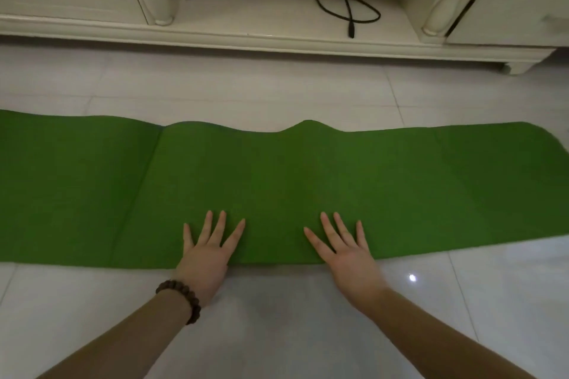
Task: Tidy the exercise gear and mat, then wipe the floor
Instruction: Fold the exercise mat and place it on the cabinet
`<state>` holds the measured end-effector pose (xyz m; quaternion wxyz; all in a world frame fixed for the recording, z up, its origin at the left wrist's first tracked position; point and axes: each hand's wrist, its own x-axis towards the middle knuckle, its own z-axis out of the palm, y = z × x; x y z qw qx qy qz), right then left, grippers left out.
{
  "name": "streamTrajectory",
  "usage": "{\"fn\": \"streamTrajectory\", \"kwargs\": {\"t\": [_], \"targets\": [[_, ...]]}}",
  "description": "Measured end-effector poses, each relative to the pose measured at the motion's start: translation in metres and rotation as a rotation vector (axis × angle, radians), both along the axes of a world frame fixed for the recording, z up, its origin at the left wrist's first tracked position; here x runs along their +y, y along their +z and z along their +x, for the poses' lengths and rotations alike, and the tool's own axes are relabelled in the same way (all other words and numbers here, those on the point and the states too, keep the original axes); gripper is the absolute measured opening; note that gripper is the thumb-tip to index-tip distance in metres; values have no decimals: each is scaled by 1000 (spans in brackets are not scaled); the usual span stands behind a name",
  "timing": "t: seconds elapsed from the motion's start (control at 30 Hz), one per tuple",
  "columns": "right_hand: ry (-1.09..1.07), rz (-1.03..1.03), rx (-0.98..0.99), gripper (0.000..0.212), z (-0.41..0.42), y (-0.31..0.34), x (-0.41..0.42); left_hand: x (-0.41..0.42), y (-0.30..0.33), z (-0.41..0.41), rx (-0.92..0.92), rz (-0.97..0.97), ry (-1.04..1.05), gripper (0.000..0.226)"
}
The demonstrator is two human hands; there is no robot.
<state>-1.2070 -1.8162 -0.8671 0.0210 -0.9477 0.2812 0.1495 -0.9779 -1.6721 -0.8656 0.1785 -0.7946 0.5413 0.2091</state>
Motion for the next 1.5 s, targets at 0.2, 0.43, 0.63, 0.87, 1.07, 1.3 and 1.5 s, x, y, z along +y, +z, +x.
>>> {"fn": "streamTrajectory", "kwargs": {"t": [0.2, 0.43, 0.63, 0.87, 1.07, 1.3, 1.5], "targets": [[3, 55, -35, 93, -25, -9, 23, 18, -17, -35, 21, -131, -21, 84], [-259, -120, 43, 98, -108, 2, -35, -66, -6, -103, 102, -236, -252, 105], [-482, -121, 210, 70, -156, 19, -91, -89, -23, -117, 137, -150, -195, 112], [-579, -164, -19, 74, -181, 19, -58, -91, -31, -117, 85, -148, -226, 121], [-730, 65, 147, 73, -176, 1, -51, -93, -29, -116, 75, -103, -270, 116], [-435, 241, 110, 99, -71, 15, -13, -57, 14, -78, 147, -85, -185, 101], [19, 365, 61, 89, 36, 43, 38, 41, 69, 27, -5, -46, 39, 96]]}}
